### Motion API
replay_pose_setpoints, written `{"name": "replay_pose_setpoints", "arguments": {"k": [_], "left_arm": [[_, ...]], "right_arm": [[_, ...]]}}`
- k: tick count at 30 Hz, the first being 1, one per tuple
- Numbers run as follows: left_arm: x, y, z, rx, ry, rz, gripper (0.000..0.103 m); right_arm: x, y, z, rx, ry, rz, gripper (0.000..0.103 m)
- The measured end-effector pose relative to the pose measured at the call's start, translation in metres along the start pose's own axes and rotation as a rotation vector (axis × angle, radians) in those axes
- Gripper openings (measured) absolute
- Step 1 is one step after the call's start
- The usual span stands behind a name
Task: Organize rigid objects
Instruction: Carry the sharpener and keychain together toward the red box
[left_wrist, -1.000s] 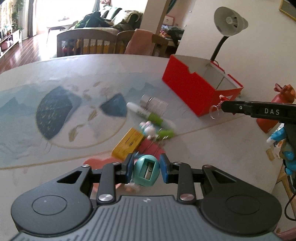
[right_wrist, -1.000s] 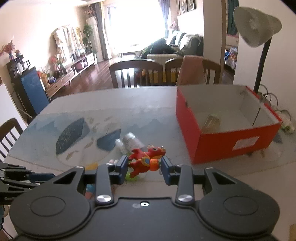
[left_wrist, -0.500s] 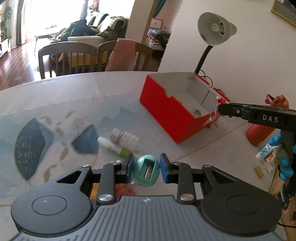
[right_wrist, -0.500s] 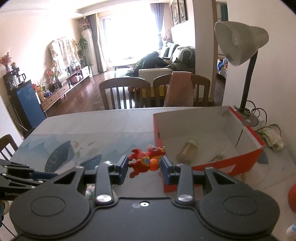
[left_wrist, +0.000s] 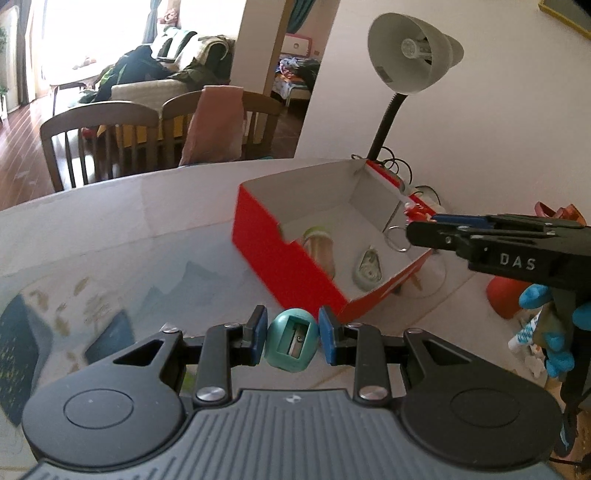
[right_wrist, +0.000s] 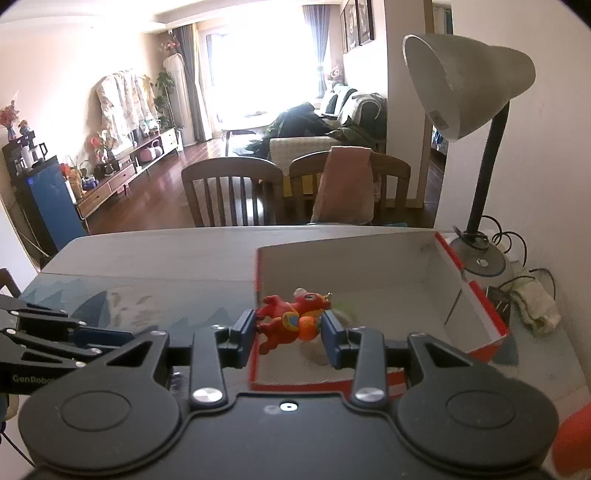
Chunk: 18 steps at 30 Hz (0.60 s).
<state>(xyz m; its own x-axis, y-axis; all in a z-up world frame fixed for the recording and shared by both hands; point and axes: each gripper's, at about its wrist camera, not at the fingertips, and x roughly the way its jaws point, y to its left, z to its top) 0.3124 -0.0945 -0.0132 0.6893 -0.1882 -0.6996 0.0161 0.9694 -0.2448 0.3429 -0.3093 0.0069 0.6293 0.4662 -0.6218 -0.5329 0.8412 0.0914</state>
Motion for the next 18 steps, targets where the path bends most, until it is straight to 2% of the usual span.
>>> {"name": "replay_pose_setpoints", "arguments": {"k": [18], "left_arm": [[0.095,-0.068,0.061,0.109,0.061,0.032,0.03]], "right_arm": [[0.062,-0.082,0.016,0.025,0.078,-0.037,0.037]]}}
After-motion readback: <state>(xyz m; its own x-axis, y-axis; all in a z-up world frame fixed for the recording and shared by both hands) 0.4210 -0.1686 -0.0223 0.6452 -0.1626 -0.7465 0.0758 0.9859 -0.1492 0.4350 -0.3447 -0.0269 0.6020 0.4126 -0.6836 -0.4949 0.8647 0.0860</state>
